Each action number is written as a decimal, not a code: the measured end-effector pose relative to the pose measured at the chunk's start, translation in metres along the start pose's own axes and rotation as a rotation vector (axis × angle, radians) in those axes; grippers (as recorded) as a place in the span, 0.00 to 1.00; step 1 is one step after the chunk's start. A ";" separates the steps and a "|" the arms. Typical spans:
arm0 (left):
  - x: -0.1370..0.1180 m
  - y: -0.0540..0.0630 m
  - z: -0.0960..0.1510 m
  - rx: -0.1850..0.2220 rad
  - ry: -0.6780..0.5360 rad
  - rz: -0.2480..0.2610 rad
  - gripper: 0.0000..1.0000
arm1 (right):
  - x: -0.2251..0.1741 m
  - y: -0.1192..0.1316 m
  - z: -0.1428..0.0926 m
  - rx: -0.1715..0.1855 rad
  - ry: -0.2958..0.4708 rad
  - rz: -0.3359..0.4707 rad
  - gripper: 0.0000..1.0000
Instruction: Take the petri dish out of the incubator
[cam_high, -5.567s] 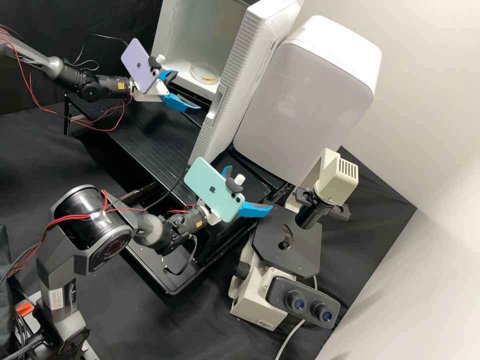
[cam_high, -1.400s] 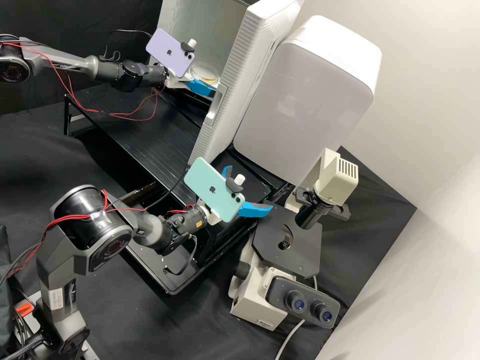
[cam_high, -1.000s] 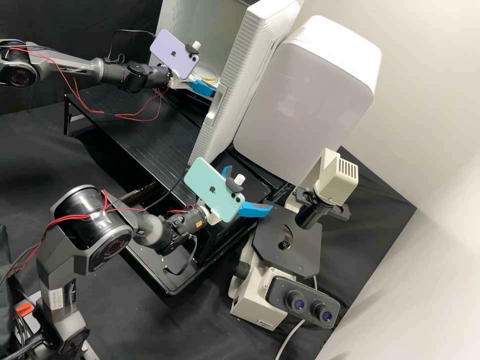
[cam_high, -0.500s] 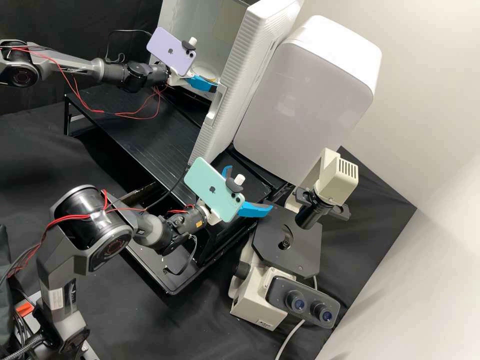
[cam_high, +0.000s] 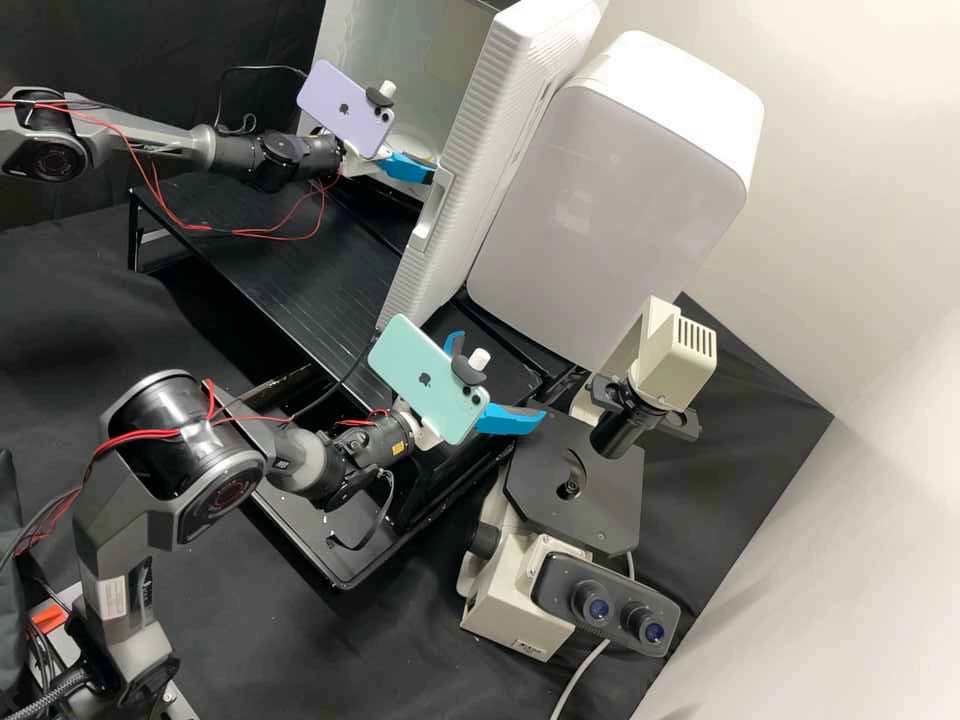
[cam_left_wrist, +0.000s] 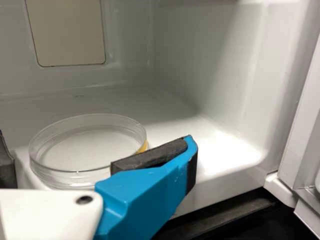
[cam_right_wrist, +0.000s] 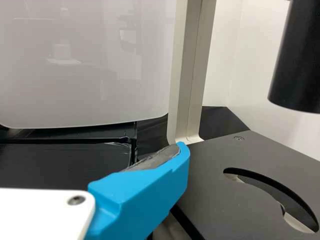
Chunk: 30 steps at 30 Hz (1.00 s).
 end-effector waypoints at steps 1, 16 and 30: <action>0.001 -0.002 0.000 0.003 0.001 -0.001 1.00 | 0.000 0.000 0.000 0.000 0.000 0.000 1.00; 0.003 -0.008 -0.002 0.007 -0.001 0.014 0.00 | 0.000 0.000 0.000 0.000 0.000 0.000 1.00; 0.003 -0.009 -0.003 0.003 0.001 0.013 0.00 | 0.000 0.000 0.000 0.000 0.000 0.000 1.00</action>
